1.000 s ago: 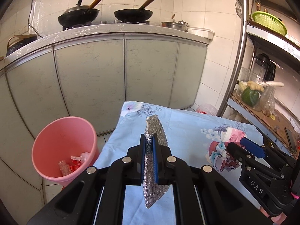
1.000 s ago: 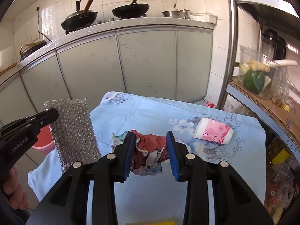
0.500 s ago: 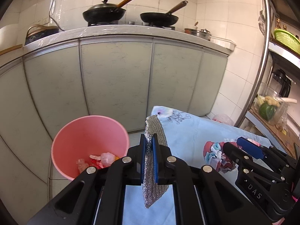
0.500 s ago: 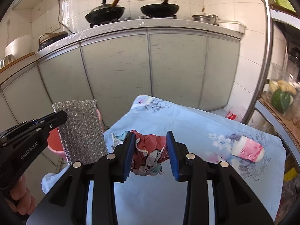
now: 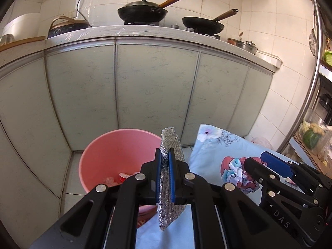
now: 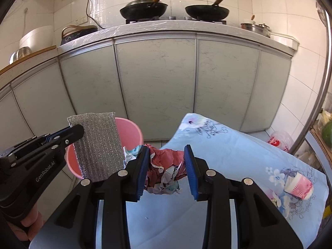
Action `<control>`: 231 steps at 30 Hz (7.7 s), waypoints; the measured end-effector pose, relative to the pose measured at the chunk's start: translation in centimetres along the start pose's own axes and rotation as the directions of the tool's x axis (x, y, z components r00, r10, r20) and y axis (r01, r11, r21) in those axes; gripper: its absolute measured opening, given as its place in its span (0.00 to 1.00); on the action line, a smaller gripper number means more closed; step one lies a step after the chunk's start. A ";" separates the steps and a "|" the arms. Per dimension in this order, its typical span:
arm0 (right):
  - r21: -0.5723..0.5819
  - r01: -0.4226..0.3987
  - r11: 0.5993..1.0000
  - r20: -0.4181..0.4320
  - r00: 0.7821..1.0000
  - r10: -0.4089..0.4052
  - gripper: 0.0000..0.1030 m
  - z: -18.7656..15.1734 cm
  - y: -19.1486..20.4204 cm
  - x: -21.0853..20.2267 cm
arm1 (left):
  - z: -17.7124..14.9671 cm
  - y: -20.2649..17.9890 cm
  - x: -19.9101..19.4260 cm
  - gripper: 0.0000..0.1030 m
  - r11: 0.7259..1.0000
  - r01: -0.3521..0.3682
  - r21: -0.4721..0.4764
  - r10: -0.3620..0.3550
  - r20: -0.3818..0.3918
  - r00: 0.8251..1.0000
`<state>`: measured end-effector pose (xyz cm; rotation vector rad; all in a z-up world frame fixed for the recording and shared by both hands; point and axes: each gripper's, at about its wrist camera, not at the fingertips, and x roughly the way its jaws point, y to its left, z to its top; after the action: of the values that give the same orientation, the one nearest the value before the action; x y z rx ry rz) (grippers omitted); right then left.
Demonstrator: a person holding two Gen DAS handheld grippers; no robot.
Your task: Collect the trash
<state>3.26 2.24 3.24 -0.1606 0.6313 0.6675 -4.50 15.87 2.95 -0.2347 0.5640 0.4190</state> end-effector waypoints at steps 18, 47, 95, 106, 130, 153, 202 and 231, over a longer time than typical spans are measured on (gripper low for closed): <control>0.005 -0.181 0.984 -0.084 0.980 0.181 0.34 1.8 5.0 7.8 | 1.2 10.4 7.0 0.06 0.987 -0.044 -0.157 0.033 -0.068 0.997; -0.111 -0.168 0.980 -0.213 0.967 0.142 0.43 -1.6 9.8 13.2 | -2.4 11.9 11.3 0.28 0.983 -0.127 -0.135 0.100 -0.193 0.976; -0.009 0.174 0.985 0.055 0.983 -0.173 0.55 0.5 2.3 -2.8 | -1.4 3.4 1.2 0.46 0.998 0.065 -0.013 -0.066 -0.095 0.993; 0.012 0.206 0.978 0.078 0.975 -0.207 0.55 0.2 1.0 -4.3 | -1.6 1.6 0.1 0.46 0.996 0.082 0.023 -0.080 -0.088 0.993; 0.049 0.235 0.971 0.073 0.968 -0.239 0.55 -0.9 -0.9 -5.8 | -1.6 -1.0 -1.3 0.46 0.990 0.113 0.079 -0.106 -0.084 0.991; 0.228 0.235 0.945 -0.135 0.969 -0.208 0.55 -11.7 -14.7 -11.9 | -4.6 -9.5 -1.4 0.46 0.930 0.281 0.237 -0.242 -0.179 0.954; 0.382 0.146 0.913 -0.148 0.984 -0.096 0.09 -20.3 -20.5 -12.3 | -6.9 -37.6 12.6 0.46 0.632 0.688 0.357 -0.515 -0.469 0.717; 0.427 0.145 0.893 -0.145 0.985 -0.091 0.09 -20.6 -21.3 -12.2 | -8.4 -33.4 5.0 0.02 0.666 0.617 0.420 -0.496 -0.368 0.786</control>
<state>-1.13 -27.71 -7.28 0.1801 0.8666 0.3855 10.28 -15.02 -3.44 0.0827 0.7719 -0.3882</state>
